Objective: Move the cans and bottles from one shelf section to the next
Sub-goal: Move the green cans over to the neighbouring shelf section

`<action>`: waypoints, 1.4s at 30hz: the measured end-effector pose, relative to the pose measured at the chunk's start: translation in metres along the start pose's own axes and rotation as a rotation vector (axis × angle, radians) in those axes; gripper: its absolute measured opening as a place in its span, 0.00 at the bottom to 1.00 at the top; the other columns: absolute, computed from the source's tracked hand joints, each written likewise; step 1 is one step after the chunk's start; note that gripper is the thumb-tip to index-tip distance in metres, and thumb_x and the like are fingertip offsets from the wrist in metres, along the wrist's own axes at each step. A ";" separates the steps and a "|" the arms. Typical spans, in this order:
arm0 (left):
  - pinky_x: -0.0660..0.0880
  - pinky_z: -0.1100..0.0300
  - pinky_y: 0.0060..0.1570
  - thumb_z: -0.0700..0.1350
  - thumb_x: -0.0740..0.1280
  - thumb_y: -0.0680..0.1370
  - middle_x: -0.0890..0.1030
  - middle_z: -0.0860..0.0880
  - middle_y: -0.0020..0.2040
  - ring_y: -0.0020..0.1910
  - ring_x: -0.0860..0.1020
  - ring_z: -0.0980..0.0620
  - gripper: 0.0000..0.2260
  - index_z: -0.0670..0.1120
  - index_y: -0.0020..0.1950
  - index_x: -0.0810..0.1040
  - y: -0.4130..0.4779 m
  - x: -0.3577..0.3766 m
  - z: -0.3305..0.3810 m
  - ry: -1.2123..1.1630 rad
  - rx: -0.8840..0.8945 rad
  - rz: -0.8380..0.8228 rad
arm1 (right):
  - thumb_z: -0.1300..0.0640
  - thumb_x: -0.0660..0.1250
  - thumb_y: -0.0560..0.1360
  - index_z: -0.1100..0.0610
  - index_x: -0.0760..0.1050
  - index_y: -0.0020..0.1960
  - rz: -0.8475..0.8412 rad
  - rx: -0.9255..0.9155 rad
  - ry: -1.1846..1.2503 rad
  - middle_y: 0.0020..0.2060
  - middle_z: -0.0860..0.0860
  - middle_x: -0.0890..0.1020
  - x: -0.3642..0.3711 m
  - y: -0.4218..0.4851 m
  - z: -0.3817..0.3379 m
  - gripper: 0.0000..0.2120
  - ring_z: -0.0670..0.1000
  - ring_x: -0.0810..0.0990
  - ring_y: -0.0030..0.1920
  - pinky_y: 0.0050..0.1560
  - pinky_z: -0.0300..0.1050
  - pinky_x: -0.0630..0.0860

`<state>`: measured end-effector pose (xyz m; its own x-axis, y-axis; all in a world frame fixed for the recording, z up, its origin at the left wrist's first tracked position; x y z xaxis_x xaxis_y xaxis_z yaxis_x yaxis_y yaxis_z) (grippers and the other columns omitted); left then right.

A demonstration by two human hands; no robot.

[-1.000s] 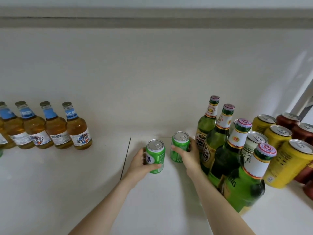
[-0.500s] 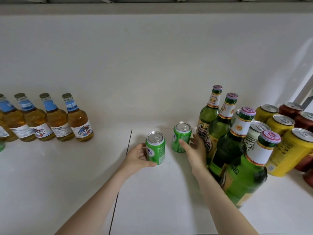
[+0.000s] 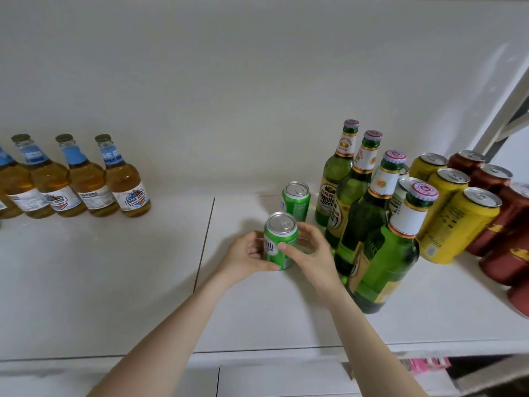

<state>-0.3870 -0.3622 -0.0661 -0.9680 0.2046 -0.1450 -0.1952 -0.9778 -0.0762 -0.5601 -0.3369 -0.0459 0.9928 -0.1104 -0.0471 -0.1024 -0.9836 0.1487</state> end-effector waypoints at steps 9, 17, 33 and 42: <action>0.80 0.61 0.50 0.26 0.78 0.63 0.84 0.41 0.53 0.48 0.83 0.52 0.29 0.40 0.60 0.76 0.002 0.039 0.007 -0.004 0.013 -0.066 | 0.57 0.76 0.73 0.42 0.74 0.57 0.028 0.006 0.003 0.57 0.40 0.81 -0.026 -0.016 0.000 0.18 0.33 0.77 0.55 0.52 0.29 0.72; 0.80 0.61 0.51 0.24 0.76 0.64 0.83 0.41 0.52 0.47 0.83 0.51 0.28 0.37 0.62 0.75 0.013 0.039 0.013 -0.004 0.014 -0.054 | 0.56 0.75 0.74 0.45 0.74 0.62 0.065 -0.015 0.059 0.58 0.41 0.81 -0.023 -0.005 0.003 0.20 0.37 0.78 0.58 0.53 0.33 0.74; 0.77 0.68 0.43 0.24 0.76 0.64 0.83 0.47 0.44 0.39 0.82 0.60 0.25 0.35 0.59 0.77 0.039 0.034 0.015 0.013 0.008 0.002 | 0.57 0.73 0.74 0.44 0.72 0.64 0.126 0.010 0.119 0.60 0.41 0.80 -0.015 0.023 0.011 0.22 0.37 0.78 0.59 0.48 0.29 0.76; 0.77 0.66 0.45 0.26 0.77 0.64 0.83 0.48 0.44 0.39 0.81 0.61 0.27 0.37 0.61 0.78 0.041 0.030 0.016 0.062 -0.002 -0.032 | 0.57 0.73 0.74 0.45 0.72 0.64 0.113 0.007 0.116 0.60 0.43 0.80 -0.015 0.027 0.013 0.22 0.37 0.78 0.59 0.49 0.29 0.76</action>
<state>-0.4268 -0.3963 -0.0583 -0.9496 0.2383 -0.2035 -0.2257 -0.9706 -0.0836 -0.5782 -0.3635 -0.0539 0.9754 -0.2040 0.0838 -0.2142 -0.9668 0.1394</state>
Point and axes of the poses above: each hand's wrist, its own y-axis towards the middle knuckle, its own x-axis out of the palm, z = x × y, the point moved 6 cm from there along y, towards the middle knuckle
